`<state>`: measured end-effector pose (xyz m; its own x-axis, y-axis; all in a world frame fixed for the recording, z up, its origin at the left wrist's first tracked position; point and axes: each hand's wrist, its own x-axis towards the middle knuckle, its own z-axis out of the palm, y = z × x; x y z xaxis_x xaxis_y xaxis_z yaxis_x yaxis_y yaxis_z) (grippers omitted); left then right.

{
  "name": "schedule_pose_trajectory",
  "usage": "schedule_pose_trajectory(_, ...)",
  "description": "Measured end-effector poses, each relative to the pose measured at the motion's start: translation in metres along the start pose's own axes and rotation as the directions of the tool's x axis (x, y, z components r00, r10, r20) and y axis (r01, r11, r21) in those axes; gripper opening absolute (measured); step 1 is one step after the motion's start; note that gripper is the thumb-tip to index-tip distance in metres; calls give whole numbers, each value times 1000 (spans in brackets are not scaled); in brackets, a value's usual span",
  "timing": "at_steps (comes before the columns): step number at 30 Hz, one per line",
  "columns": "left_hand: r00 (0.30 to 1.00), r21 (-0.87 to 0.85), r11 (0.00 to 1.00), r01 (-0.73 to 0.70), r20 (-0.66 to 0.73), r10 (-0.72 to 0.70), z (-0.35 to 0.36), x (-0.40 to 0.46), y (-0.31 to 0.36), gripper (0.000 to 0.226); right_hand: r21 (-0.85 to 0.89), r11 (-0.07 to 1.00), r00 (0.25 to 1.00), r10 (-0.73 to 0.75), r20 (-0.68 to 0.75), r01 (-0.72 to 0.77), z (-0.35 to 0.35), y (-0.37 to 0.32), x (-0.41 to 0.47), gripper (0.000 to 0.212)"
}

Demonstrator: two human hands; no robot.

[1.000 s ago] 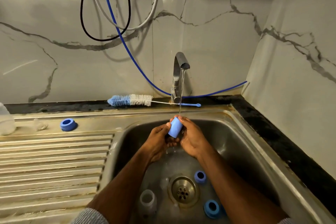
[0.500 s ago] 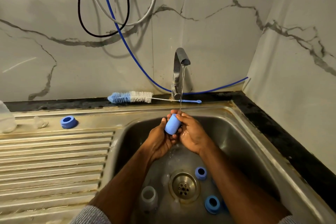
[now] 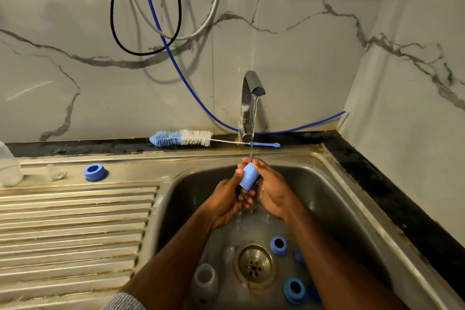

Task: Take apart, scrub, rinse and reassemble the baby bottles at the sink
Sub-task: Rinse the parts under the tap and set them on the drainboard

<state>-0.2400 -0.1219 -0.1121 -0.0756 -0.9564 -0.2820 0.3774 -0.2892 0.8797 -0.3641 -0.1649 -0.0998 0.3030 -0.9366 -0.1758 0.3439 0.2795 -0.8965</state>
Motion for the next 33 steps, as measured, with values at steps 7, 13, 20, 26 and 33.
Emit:
schedule_pose_trajectory(7, 991, -12, 993, -117, -64, 116, -6, 4, -7, 47, -423, 906, 996, -45, -72, 10, 0, 14, 8, 29)
schedule_pose_trajectory(13, 897, 407, 815, -412, 25, 441, -10, 9, -16, 43, -506, 862, 971, -143, -194, 26, -6, 12, 10, 32)
schedule_pose_trajectory(20, 964, 179, 949, -258, -14, 265, -7, 5, -10, 32, -598, 778, 971, -240, 3, 194, 2, 2, 0, 17)
schedule_pose_trajectory(26, 996, -143, 986, 87, 7, -87, -5, 0, -1, 53, -546, 758, 934, -295, 202, 357, -10, 14, 3, 11)
schedule_pose_trajectory(33, 986, 173, 972, -161, -4, 165, -8, 10, -13, 40, -657, 724, 937, -341, -74, 211, 7, 15, 5, 21)
